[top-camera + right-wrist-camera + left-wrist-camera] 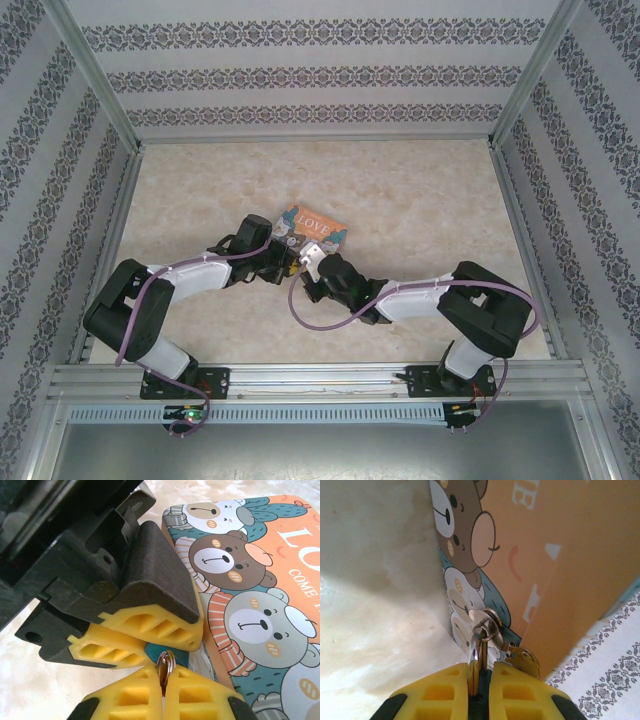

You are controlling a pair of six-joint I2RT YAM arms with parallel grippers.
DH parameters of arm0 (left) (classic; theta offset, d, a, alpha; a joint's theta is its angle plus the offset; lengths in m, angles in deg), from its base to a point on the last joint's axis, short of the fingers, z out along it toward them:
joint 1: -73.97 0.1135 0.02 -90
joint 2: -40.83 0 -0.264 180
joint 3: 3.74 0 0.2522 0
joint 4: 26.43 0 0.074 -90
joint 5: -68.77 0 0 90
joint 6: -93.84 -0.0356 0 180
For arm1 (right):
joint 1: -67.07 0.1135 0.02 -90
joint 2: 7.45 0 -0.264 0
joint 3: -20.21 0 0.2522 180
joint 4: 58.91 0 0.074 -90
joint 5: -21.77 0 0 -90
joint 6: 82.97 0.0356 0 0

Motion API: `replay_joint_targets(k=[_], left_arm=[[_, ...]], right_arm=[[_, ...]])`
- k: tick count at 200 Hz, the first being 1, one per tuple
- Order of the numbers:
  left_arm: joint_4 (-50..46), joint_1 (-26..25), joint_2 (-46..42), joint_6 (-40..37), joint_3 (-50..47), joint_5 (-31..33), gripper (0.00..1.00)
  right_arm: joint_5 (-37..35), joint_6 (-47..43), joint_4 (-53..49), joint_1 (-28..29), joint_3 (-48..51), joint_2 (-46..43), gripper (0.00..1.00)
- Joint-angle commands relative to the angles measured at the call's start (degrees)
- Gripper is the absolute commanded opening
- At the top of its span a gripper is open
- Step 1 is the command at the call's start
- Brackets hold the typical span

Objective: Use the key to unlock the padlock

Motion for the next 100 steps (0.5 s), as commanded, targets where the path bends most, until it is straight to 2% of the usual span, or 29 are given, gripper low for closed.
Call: replay_joint_targets(k=[1, 23, 67, 100], left_arm=[[-0.91, -0.80, 0.00, -2.31, -0.63, 2.42, 0.07], [-1.80, -0.58, 0.09, -3.37, -0.62, 3.22, 0.20], [-5.89, 0.45, -1.66, -7.60, -0.10, 5.88, 0.40], [-10.12, 2.25, -4.09, -11.49, 0.44, 7.71, 0.45]], right_arm=[[-3.69, 2.49, 0.97, 0.04, 1.37, 1.13, 0.00], [-4.40, 3.81, 1.37, 0.18, 2.07, 1.40, 0.00], [-4.90, 6.73, 2.55, 0.24, 3.52, 0.97, 0.00], [-5.67, 8.40, 3.50, 0.24, 4.66, -0.38, 0.00]])
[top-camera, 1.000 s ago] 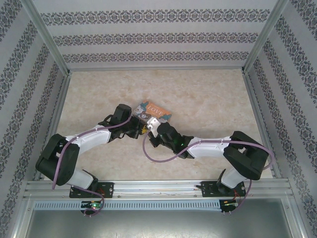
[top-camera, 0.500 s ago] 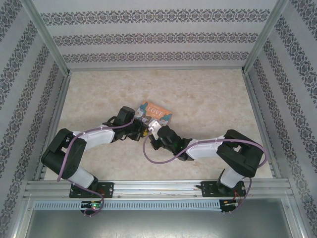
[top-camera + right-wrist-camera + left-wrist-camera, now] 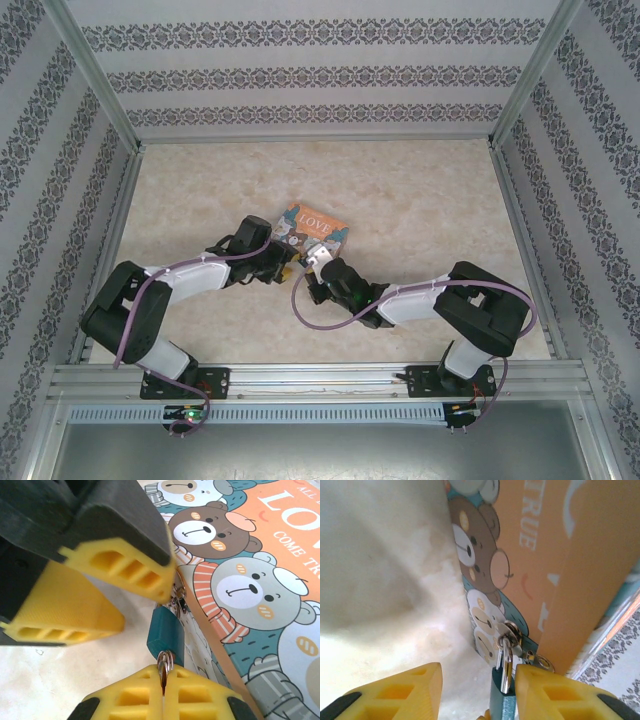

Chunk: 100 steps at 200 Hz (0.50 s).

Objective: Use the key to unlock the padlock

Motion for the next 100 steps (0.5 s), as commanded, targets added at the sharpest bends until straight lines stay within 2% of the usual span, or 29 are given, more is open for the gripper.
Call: replay_joint_targets(k=[1, 42, 100], left_arm=[[-6.27, 1.58, -2.91, -4.73, 0.49, 3.42, 0.45], [-10.23, 2.69, -7.50, -10.28, 1.30, 8.18, 0.51], [-15.08, 3.14, -14.77, -20.54, 3.88, 16.79, 0.56]], right_arm=[[-2.66, 2.82, 0.84, 0.15, 1.65, -0.85, 0.00], [-2.98, 6.72, 4.29, 0.08, 4.11, -2.84, 0.00], [-1.16, 18.96, 8.93, -1.87, 9.13, -7.64, 0.00]])
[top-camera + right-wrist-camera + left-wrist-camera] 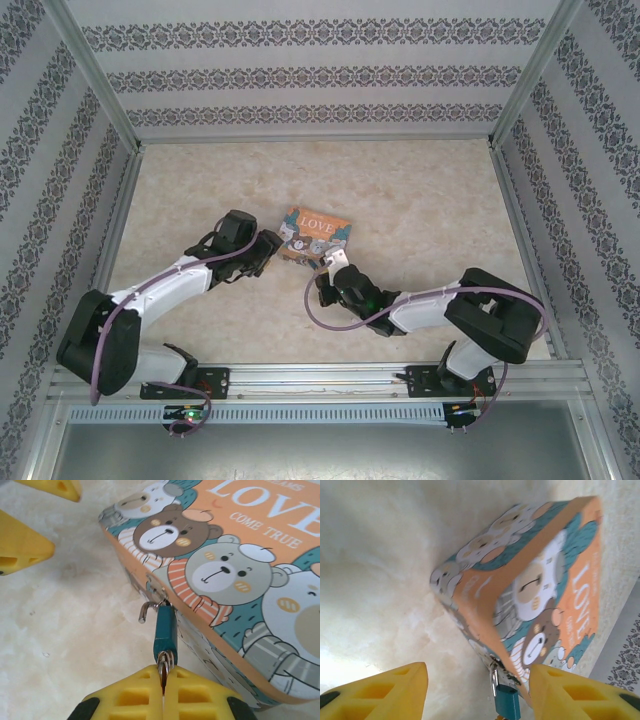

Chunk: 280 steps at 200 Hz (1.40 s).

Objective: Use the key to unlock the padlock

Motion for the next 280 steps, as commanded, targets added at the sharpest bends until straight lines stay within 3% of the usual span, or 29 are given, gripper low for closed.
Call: replay_joint_targets(k=[1, 69, 122, 205, 242, 280], left_arm=[[-5.12, 0.92, -3.68, -7.50, 2.66, 6.46, 0.57], [-11.30, 1.12, -12.49, -18.10, 6.04, 18.49, 0.63], [-13.46, 1.23, -16.16, -20.31, 6.36, 24.06, 0.69], [-13.94, 1.37, -16.47, -20.01, 6.32, 24.07, 0.71], [-11.81, 1.29, -16.77, -22.16, 5.63, 22.00, 0.77], [-9.72, 1.31, -16.83, -26.36, 5.84, 18.46, 0.84]], right_arm=[[0.10, 8.10, 3.27, -1.61, 2.10, -3.12, 0.00], [7.63, 24.35, 3.16, -7.77, 5.82, -8.58, 0.00], [6.93, 34.44, 3.34, -10.30, 9.21, -9.89, 0.00], [10.38, 41.10, 6.73, -13.47, 10.89, -6.61, 0.00], [11.00, 41.91, 6.46, -14.25, 10.87, -5.54, 0.00], [11.12, 40.27, 4.23, -14.20, 10.28, -6.67, 0.16]])
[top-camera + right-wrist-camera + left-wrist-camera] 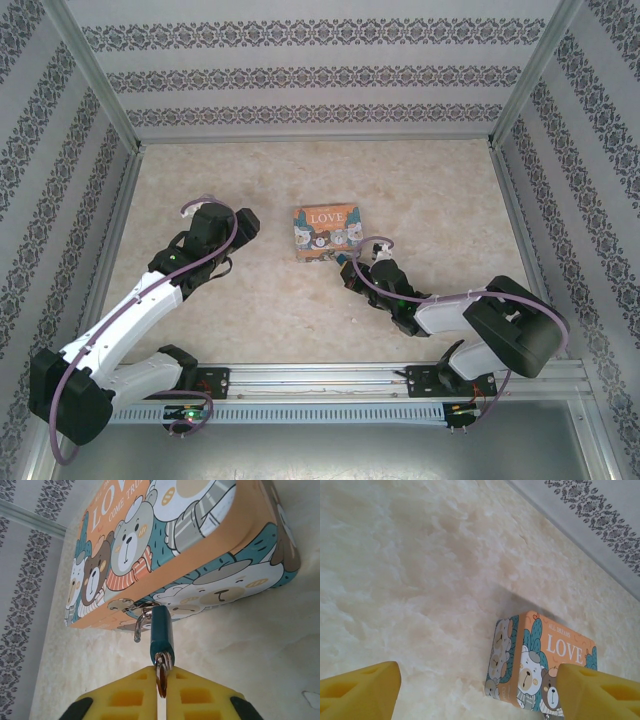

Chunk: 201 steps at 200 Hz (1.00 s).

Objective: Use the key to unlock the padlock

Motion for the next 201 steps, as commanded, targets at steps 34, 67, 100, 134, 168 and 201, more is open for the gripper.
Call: replay_joint_targets(k=[34, 67, 100, 134, 168, 201], left_arm=[[2.49, 0.80, -1.15, -7.72, 1.18, -4.64, 0.86], [3.85, 1.23, -0.51, -11.37, 1.65, -7.57, 0.90], [3.91, 1.97, 3.25, -16.95, 4.14, -13.67, 0.96], [3.89, 2.97, 9.98, -20.94, 7.86, -20.03, 0.99], [6.36, 4.54, 17.87, -21.51, 10.70, -26.48, 1.00], [7.90, 5.46, 26.02, -20.65, 13.72, -33.00, 0.99]], right_arm=[[-0.92, -1.69, -5.04, -0.91, -0.10, -2.90, 0.34], [-1.46, -5.59, -10.65, -1.94, -0.96, -8.00, 0.52], [0.29, -11.46, -15.93, -3.52, -2.30, -13.05, 0.71], [8.46, -11.28, -14.65, -6.93, -2.18, -14.34, 0.98], [16.38, -10.45, -10.93, -8.79, -2.35, -11.17, 0.98], [17.83, -9.79, -8.67, -8.84, -3.46, -7.17, 0.98]])
